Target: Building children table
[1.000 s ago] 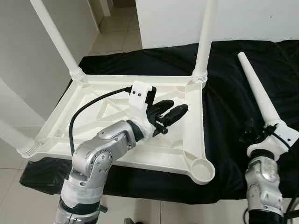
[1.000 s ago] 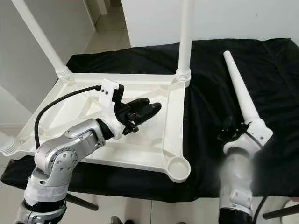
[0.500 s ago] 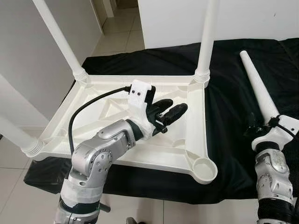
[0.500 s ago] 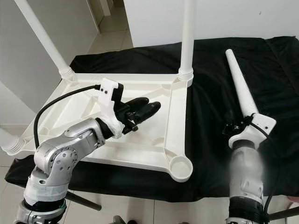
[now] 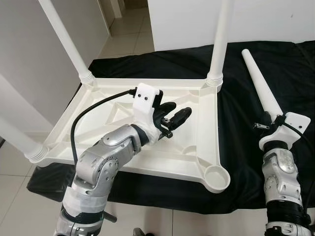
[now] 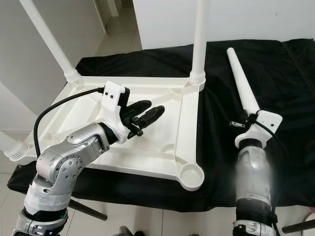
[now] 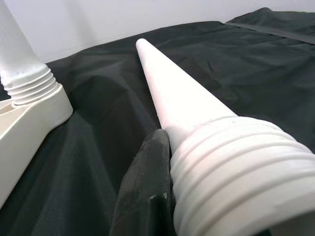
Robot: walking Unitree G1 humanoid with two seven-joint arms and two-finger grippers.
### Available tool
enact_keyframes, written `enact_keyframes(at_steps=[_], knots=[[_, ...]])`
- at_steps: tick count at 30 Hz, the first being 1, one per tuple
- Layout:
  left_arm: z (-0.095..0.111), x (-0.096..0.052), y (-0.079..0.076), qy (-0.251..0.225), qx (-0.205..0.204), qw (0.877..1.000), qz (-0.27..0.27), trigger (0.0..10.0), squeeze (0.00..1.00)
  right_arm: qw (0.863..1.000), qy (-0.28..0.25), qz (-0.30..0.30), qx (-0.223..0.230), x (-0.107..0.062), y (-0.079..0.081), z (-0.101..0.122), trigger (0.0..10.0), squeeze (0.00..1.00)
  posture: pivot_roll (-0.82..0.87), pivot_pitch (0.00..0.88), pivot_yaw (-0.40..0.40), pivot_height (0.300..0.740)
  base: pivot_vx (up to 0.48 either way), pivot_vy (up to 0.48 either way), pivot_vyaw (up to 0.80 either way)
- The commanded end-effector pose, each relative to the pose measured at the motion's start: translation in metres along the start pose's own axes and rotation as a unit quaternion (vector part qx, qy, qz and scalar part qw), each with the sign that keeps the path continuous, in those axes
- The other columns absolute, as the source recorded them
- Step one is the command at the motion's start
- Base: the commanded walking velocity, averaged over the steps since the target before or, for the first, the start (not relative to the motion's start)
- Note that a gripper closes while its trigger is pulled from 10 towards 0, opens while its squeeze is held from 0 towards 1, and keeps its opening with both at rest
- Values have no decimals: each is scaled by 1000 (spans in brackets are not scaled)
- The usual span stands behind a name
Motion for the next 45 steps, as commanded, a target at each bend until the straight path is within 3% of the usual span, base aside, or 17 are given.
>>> enact_keyframes(at_steps=[1,3,4,5,6,7,9,10,12,13,14,17,26,28,34,36,45], knots=[[-5,-3,6,4,-6,1000,9,10000,0,1000,-16,-10,6,2,4,3,4667,0,-62,67,141,740,0,0,0],[-7,-2,9,6,-5,1000,15,10000,0,1000,-14,-20,11,1,4,1,4078,0,-63,59,130,740,0,0,0],[-7,-1,10,6,-2,1000,19,10000,0,1000,-16,-25,9,2,3,0,0,0,-62,59,128,740,0,0,0],[-6,-1,10,4,-2,1000,20,10000,0,999,-26,-27,7,2,4,3,2627,0,-63,59,125,740,0,0,0],[-6,-1,10,4,-2,1000,20,10000,0,999,-26,-27,7,2,4,3,2627,0,-63,59,125,740,0,0,0],[-5,0,12,0,-3,1000,22,10000,0,999,-36,-26,1,3,8,7,7020,0,-69,52,121,740,0,0,0],[-5,0,12,0,-3,1000,22,10000,0,999,-36,-26,1,3,8,7,7020,0,-69,52,121,740,0,0,0],[-4,1,13,-5,-5,1000,23,10000,0,999,-44,-24,-2,5,12,11,10000,0,-75,51,122,740,0,0,0],[-4,1,13,-5,-5,1000,23,10000,0,999,-44,-24,-2,5,12,11,10000,0,-75,51,122,740,0,0,0],[-1,4,16,-10,1,1000,23,10000,0,998,-60,7,-8,14,32,22,10000,0,-83,36,120,740,0,0,0],[-1,4,16,-10,1,1000,23,10000,0,998,-60,7,-8,14,32,22,10000,0,-83,36,120,740,0,0,0],[2,6,19,-12,19,1000,19,10000,0,993,-103,49,-18,22,57,43,10000,0,-87,24,116,740,0,0,0],[6,7,25,-14,33,999,20,10000,0,980,-172,94,-41,25,83,72,10000,0,-92,7,107,740,0,0,0],[10,7,30,-17,36,999,20,10000,0,960,-245,121,-57,21,103,101,10000,0,-93,1,113,740,0,0,0],[13,8,33,-20,39,999,17,10000,0,936,-316,141,-57,13,121,131,10000,0,-93,0,125,740,0,0,0],[15,9,34,-24,43,999,15,10000,0,917,-365,145,-68,5,128,151,10000,0,-93,0,125,740,0,0,0],[23,11,35,-36,30,999,0,10000,0,871,-451,162,-106,-15,142,176,10000,0,-97,0,132,740,0,0,0]])
Point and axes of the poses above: a point about 5 cm out from each wrist's last joint towards the gripper, its own x axis pointing out of the wrist towards the gripper, its own z axis along the axis of the wrist's last joint, y = z × x, the point moved 1 cm from there along x, pointing out of the wrist towards the gripper, and after that the axes turned 2 degrees about x, right-handed, at the moved point
